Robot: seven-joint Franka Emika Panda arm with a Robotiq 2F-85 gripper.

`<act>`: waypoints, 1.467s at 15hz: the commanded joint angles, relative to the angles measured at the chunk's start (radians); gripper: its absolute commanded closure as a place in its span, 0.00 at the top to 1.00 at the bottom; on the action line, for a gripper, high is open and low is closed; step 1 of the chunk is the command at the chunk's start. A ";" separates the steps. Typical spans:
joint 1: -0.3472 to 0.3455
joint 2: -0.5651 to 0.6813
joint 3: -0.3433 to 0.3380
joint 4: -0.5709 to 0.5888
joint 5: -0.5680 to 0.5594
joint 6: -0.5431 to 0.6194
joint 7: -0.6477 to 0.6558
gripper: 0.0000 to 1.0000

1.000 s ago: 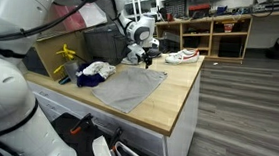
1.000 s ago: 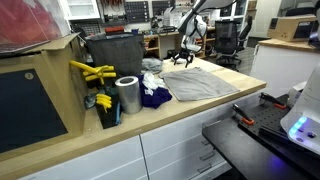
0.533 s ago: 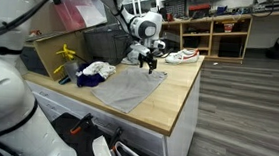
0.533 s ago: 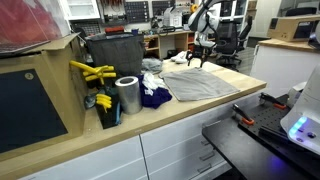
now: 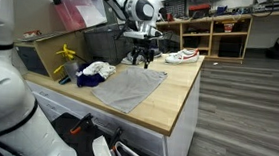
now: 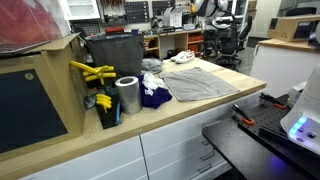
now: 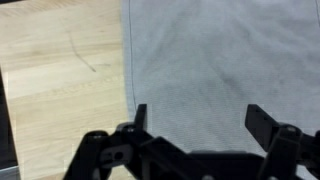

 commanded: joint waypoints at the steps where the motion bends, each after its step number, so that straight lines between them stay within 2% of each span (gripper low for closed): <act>1: 0.037 -0.124 -0.010 -0.092 -0.061 -0.052 -0.026 1.00; 7: 0.096 -0.268 0.012 -0.176 -0.120 -0.086 -0.012 1.00; 11: 0.114 -0.417 0.013 -0.252 -0.142 -0.123 -0.018 1.00; 22: 0.121 -0.721 0.026 -0.386 -0.133 -0.160 -0.013 1.00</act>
